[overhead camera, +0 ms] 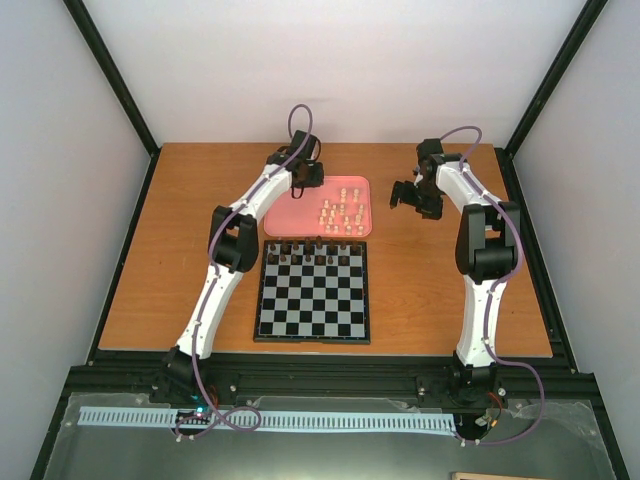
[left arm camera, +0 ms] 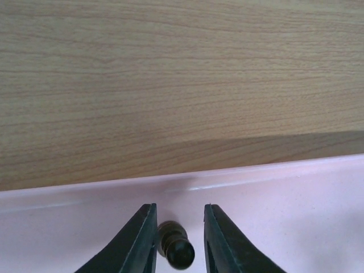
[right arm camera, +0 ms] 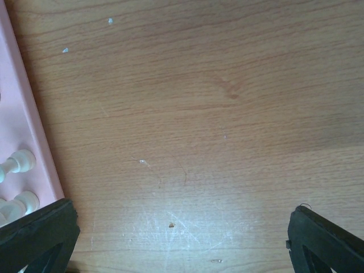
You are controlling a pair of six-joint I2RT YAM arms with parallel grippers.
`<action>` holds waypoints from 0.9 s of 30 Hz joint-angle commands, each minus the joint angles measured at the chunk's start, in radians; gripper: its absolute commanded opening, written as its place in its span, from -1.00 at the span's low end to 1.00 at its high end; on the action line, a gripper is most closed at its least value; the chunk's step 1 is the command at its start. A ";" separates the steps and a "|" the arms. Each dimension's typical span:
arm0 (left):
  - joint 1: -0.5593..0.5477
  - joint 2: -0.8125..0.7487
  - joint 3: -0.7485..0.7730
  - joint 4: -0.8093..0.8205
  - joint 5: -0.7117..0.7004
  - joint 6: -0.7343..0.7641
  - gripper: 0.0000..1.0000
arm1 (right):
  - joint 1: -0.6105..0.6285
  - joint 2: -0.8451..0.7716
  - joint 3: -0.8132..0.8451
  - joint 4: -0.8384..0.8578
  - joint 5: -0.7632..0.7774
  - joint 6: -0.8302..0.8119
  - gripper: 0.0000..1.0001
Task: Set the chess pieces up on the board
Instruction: Pick up the chess piece from the storage box.
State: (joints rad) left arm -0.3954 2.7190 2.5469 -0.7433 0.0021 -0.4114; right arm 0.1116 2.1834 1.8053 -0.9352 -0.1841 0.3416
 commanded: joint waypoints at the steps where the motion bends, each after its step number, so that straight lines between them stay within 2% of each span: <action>1: 0.007 0.035 0.042 0.034 0.027 -0.004 -0.52 | -0.004 0.021 0.032 -0.017 -0.005 0.006 1.00; 9: 0.013 0.034 0.042 0.027 0.010 -0.004 -0.84 | -0.004 0.024 0.035 -0.026 -0.010 0.001 1.00; 15: 0.026 -0.021 0.030 -0.010 -0.016 0.012 -0.96 | -0.003 0.016 0.024 -0.017 -0.011 0.005 1.00; 22: 0.032 -0.221 -0.060 -0.054 -0.016 0.055 -0.98 | -0.003 -0.019 -0.025 0.036 -0.028 0.021 1.00; 25: 0.023 -0.339 -0.164 -0.051 0.029 0.088 -0.99 | -0.002 -0.035 -0.048 0.063 -0.038 0.029 1.00; 27: 0.005 -0.432 -0.288 -0.029 0.057 0.117 -0.98 | -0.003 -0.050 -0.066 0.083 -0.044 0.037 1.00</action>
State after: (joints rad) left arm -0.3729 2.4882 2.3764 -0.7864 0.0040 -0.3645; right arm 0.1116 2.1937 1.7714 -0.9009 -0.2054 0.3538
